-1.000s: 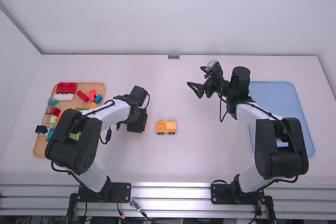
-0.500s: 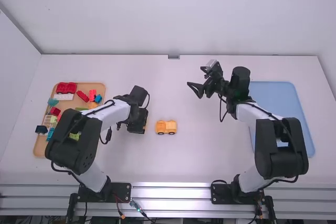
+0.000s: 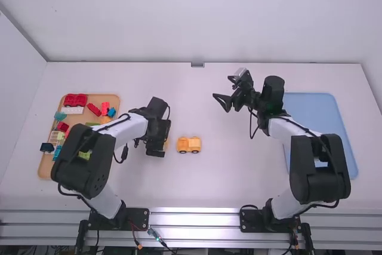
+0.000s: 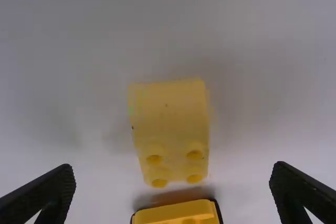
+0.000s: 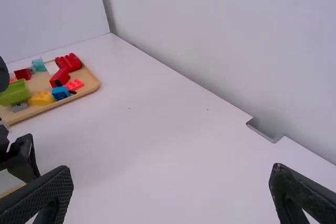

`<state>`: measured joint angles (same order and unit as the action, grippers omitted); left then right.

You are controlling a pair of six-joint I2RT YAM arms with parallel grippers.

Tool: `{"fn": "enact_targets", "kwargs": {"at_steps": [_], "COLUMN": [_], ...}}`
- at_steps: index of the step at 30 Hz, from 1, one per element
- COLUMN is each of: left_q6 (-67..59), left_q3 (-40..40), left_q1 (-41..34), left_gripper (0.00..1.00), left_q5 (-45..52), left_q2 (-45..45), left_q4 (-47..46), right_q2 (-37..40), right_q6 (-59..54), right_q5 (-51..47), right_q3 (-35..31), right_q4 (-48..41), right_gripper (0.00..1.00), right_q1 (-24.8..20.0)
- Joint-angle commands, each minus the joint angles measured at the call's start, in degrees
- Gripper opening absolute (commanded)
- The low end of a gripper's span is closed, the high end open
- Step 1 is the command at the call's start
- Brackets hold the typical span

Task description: Assemble lego blocks to make yellow taxi

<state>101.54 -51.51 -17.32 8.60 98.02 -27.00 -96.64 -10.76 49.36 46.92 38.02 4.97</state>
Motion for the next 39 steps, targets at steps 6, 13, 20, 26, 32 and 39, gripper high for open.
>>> {"fn": "enact_targets", "kwargs": {"at_steps": [6,13,20,26,32,39], "left_q6": [-32.8,-75.5,-103.9,-128.2,-165.2,-193.3], "left_q3": [-7.9,-12.7,-12.1,-11.7,-10.8,-7.5], "left_q1": [3.2,3.3,3.5,3.5,3.9,13.9], "left_gripper": [0.99,0.99,0.99,0.99,0.99,0.99], "left_q5": [-4.6,-12.6,-30.2,-34.2,-6.2,31.4], "left_q2": [-6.1,-6.9,-6.8,-6.8,-10.5,-16.4], "left_q4": [-5.4,-5.3,-4.7,-2.6,-9.8,-16.1], "right_q2": [0.4,0.4,0.4,0.4,0.4,0.4], "right_q6": [0.3,0.3,0.3,0.3,0.3,0.3], "right_q5": [0.8,0.8,0.8,0.8,0.7,2.1], "right_q3": [0.2,0.2,0.2,0.2,0.3,0.3], "right_q4": [0.1,0.1,0.2,0.2,0.2,0.2], "right_gripper": [0.99,0.99,0.99,0.99,0.99,0.99], "right_q1": [-0.1,-0.1,-0.1,0.0,0.8,0.7]}}
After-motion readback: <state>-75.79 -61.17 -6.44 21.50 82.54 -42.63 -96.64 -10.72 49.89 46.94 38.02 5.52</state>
